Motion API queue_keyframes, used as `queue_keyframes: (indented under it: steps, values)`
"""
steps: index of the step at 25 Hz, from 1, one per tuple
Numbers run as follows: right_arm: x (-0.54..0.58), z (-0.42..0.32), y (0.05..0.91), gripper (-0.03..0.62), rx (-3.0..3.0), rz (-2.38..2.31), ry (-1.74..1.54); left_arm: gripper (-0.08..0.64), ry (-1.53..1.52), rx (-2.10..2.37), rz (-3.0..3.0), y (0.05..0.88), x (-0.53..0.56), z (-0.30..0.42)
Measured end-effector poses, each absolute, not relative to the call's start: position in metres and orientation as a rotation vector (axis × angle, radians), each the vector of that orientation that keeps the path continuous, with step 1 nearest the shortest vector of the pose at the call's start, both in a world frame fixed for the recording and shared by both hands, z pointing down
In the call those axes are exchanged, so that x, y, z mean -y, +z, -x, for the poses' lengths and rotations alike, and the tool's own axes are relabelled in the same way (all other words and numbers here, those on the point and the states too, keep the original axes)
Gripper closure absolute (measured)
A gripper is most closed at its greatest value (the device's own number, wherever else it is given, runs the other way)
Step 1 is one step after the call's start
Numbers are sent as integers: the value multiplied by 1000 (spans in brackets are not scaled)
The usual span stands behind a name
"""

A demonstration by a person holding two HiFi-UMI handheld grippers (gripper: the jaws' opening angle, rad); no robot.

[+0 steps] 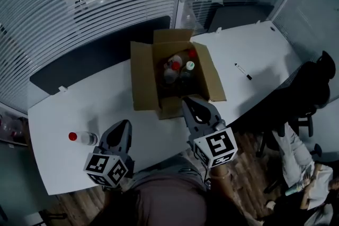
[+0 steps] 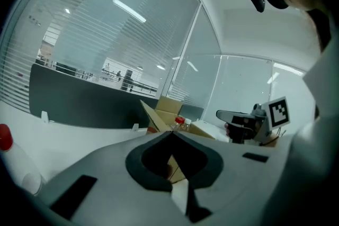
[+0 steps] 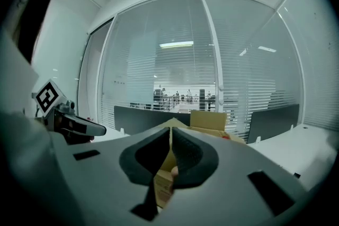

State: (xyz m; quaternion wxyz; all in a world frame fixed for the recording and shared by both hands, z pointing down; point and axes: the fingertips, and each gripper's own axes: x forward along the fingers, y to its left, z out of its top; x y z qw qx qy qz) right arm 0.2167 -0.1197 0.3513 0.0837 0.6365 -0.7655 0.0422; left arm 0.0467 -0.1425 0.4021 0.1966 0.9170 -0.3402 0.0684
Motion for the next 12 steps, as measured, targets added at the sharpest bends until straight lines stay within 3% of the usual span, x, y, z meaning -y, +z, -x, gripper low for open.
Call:
queue_keyframes:
  steps: [12]
  values:
    - [149, -288, 351, 558, 2248, -1896, 126, 551, 194, 976, -2576, 392, 162, -103]
